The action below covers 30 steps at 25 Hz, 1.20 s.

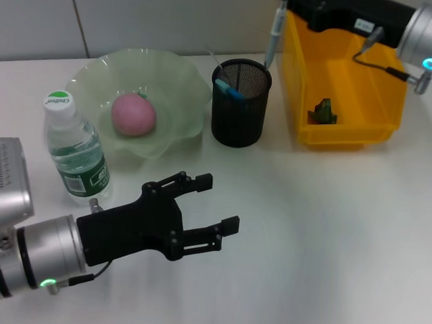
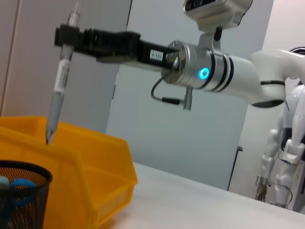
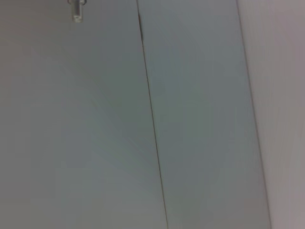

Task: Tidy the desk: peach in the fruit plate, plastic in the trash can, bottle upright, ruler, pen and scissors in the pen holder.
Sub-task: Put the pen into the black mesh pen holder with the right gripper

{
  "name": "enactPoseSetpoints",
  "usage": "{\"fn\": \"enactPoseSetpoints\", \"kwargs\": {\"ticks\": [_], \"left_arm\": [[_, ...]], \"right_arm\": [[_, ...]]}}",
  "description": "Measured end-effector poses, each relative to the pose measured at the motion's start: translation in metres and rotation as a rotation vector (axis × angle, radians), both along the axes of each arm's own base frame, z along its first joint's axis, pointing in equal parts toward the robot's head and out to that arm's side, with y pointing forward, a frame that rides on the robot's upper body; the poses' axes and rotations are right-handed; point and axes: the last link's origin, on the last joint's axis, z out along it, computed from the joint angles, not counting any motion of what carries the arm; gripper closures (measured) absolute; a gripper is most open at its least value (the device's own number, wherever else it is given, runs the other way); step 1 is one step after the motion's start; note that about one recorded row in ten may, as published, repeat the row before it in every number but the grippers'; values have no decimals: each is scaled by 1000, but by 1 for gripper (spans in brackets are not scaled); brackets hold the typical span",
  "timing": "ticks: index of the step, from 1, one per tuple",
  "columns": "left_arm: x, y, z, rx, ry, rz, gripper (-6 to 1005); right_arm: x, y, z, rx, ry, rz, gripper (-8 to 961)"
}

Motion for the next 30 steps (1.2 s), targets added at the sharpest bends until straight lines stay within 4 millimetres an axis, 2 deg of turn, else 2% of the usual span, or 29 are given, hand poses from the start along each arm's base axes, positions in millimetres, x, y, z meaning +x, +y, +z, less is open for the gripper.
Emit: {"fn": "enactPoseSetpoints", "kwargs": {"ticks": [2, 9, 30], "left_arm": [[-1, -2, 3, -4, -14, -5, 140], [-2, -4, 4, -9, -20, -7, 140], [-10, -8, 11, -24, -30, 7, 140]], "right_arm": [[0, 1, -10, 10, -14, -14, 755], [0, 8, -28, 24, -27, -42, 747], [-3, 16, -51, 27, -92, -72, 725]]}}
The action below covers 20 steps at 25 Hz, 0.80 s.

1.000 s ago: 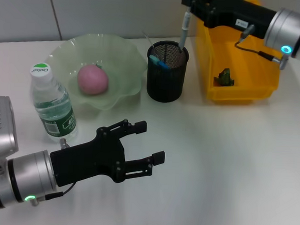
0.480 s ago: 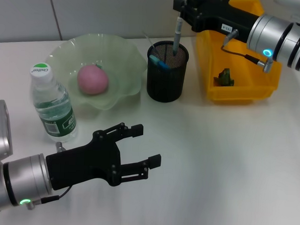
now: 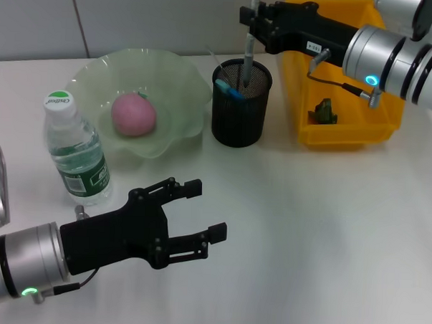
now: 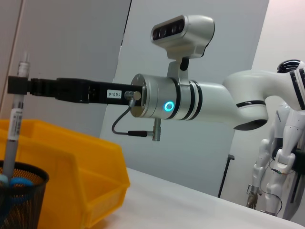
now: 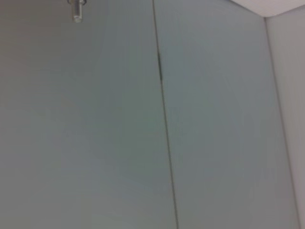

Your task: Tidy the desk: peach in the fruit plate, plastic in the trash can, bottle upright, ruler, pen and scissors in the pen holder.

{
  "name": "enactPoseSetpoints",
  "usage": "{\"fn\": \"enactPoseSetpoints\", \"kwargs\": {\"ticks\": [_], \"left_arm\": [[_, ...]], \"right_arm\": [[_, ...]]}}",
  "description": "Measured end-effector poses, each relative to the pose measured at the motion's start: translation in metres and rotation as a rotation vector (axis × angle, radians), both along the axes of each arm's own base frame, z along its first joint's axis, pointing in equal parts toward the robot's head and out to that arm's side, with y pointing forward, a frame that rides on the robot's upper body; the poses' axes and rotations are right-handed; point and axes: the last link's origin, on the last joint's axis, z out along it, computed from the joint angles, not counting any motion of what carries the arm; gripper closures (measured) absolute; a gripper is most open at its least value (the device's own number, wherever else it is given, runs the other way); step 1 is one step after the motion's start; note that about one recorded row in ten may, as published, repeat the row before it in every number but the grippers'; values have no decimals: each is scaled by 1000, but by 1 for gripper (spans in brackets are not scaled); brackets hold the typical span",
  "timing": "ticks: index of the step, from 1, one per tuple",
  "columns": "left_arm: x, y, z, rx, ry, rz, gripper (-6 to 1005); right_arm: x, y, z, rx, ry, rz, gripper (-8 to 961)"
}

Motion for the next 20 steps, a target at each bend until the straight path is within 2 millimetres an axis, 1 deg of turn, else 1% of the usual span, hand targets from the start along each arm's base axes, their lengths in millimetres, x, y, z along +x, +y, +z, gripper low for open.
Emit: {"fn": "enactPoseSetpoints", "kwargs": {"ticks": [9, 14, 19, 20], "left_arm": [[-2, 0, 2, -4, 0, 0, 139], [-4, 0, 4, -4, 3, 2, 139], [-5, -1, 4, -4, 4, 4, 139], [-5, -1, 5, -4, 4, 4, 139]], "right_arm": [[0, 3, -5, -11, -25, -26, 715], [1, 2, -4, -11, -6, -27, 480], [2, 0, -3, -9, 17, -33, 313], [2, 0, -3, -9, 17, -33, 313]]}}
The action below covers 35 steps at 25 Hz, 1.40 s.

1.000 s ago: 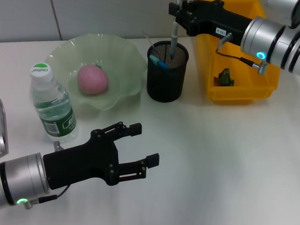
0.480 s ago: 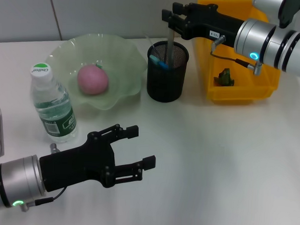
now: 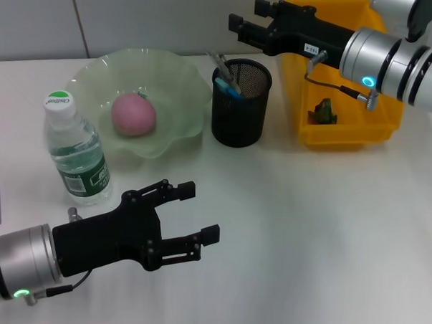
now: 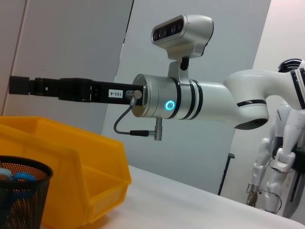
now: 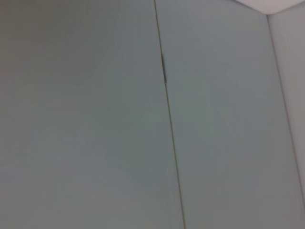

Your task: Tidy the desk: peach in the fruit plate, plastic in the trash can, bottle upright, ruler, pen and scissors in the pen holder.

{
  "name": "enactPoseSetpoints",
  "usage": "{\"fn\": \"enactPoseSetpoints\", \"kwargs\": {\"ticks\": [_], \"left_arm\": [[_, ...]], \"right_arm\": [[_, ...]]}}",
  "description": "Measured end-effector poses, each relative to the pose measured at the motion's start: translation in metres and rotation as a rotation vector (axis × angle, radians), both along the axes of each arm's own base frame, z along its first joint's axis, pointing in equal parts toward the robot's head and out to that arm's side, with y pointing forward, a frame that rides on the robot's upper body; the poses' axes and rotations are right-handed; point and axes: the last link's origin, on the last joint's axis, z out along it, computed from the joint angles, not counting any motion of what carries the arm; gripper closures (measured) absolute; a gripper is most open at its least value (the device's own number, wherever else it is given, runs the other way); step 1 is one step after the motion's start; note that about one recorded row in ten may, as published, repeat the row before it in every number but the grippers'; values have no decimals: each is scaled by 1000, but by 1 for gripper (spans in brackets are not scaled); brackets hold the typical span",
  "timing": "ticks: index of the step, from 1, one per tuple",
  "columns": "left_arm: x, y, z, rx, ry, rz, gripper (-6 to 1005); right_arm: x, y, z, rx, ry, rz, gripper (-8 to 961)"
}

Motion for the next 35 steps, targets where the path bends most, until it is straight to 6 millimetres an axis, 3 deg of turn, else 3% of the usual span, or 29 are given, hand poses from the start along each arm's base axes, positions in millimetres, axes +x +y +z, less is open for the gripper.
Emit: {"fn": "enactPoseSetpoints", "kwargs": {"ticks": [6, 10, 12, 15, 17, 18, 22, 28, 35], "left_arm": [[1, -1, 0, -2, -6, -7, 139], [1, -1, -1, 1, -5, -7, 139], [1, 0, -1, 4, -8, 0, 140], [-1, 0, -5, -3, 0, 25, 140], [-4, 0, -7, -12, 8, 41, 140], [-4, 0, -7, -12, 8, 41, 140], [-8, -5, -9, -28, 7, 58, 140], [-3, -8, -10, -76, -1, 45, 139], [3, -10, -13, -150, 38, -13, 139]], "right_arm": [[7, -14, 13, 16, 129, 12, 315], [14, -39, 25, -32, 212, 88, 317], [25, -64, 34, -104, 243, 116, 317], [36, -80, 39, -148, 246, 125, 317], [53, -103, 48, -211, 236, 124, 317], [53, -103, 48, -211, 236, 124, 317], [80, -136, 62, -361, 158, 127, 318], [97, -155, 69, -503, 57, 124, 318], [107, -169, 56, -628, -36, 107, 318]]}}
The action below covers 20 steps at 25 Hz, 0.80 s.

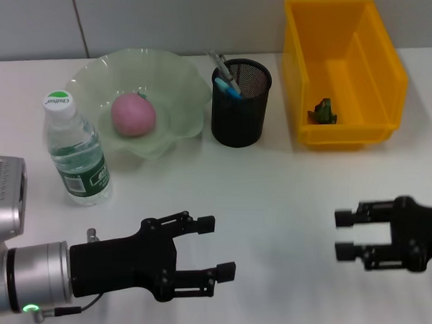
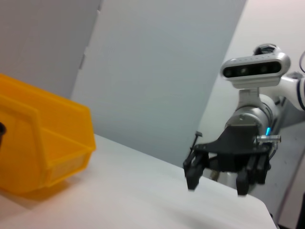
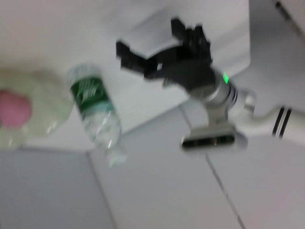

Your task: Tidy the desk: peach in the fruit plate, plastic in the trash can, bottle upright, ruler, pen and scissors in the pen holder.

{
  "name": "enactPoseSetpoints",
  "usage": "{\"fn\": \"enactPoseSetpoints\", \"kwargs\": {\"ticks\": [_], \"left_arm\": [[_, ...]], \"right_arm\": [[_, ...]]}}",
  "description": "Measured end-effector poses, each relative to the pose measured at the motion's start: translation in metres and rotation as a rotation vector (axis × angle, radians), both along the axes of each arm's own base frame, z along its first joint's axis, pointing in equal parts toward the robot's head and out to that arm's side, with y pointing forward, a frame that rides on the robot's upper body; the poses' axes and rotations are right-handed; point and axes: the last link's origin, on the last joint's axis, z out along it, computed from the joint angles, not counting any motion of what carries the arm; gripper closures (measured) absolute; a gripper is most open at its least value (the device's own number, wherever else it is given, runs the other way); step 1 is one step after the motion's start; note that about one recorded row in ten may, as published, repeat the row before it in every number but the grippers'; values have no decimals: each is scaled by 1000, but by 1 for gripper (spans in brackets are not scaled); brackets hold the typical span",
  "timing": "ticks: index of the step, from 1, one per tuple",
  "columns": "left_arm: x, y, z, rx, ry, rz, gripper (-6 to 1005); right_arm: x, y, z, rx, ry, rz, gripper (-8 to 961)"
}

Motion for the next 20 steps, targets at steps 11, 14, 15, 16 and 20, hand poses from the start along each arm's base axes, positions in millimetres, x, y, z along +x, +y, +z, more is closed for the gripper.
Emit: {"fn": "enactPoseSetpoints", "kwargs": {"ticks": [11, 14, 15, 16, 20], "left_arm": [[-6, 8, 20, -4, 37, -64, 140], [-12, 7, 26, -6, 47, -65, 140], [-12, 7, 26, -6, 47, -65, 140], [-13, 6, 28, -6, 41, -65, 140], [-15, 3, 30, -15, 45, -68, 140]], "right_arm": [[-6, -3, -33, -8, 11, -35, 319], [-6, -2, -37, 3, 6, -35, 319], [-7, -1, -38, 1, 6, -33, 319], [-7, -1, -39, 1, 7, -30, 319], [-10, 0, -40, 7, 14, -12, 319]]}}
